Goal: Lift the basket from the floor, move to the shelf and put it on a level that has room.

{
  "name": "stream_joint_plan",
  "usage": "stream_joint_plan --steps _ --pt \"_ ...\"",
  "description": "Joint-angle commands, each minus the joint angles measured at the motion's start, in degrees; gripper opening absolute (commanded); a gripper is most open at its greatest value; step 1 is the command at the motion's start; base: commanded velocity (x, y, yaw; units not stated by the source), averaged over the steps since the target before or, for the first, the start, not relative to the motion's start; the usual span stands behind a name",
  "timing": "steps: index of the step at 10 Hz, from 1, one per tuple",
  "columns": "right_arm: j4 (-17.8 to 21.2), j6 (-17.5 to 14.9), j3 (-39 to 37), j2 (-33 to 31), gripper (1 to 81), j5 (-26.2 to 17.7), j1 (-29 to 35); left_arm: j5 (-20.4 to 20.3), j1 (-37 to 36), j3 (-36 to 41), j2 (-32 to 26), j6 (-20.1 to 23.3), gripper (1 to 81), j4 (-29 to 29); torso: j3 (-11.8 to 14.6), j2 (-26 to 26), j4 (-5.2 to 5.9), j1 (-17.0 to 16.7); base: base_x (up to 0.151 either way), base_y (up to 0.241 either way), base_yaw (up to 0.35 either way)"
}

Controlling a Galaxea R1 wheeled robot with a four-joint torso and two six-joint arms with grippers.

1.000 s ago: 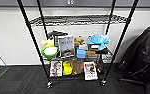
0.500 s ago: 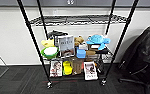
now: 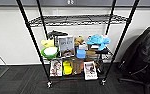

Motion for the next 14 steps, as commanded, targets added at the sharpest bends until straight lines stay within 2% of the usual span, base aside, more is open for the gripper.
stream_joint_plan --steps 1,5,8,11,14 --pt "2.3 2.53 10.28 -5.04 1.0 -1.57 7.78 0.92 -6.45 4.0 -2.35 -0.41 1.0 -4.59 0.0 5.68 0.0 -3.67 0.0 0.0 0.0" --pt "2.12 2.44 13.98 -9.79 1.0 -0.95 6.8 0.83 -6.45 6.73 -5.69 -0.32 1.0 -5.39 -0.05 13.6 0.0 -8.65 0.0 0.0 0.0" --pt "2.21 2.44 13.98 -10.15 1.0 -0.95 9.89 1.44 -10.49 4.09 -6.31 -0.94 1.0 -8.11 -0.09 19.41 0.0 -12.35 0.0 0.0 0.0" --pt "1.59 2.35 10.92 -7.17 1.0 -1.21 10.94 1.88 -11.2 -2.39 -2.71 -1.02 1.0 -8.2 -0.13 25.53 0.0 -16.24 0.0 0.0 0.0" --pt "1.59 2.35 5.72 -2.94 1.0 -2.09 13.66 4.42 -13.48 -8.13 0.63 -1.46 1.0 -8.38 -0.15 31.46 0.0 -20.0 0.0 0.0 0.0"
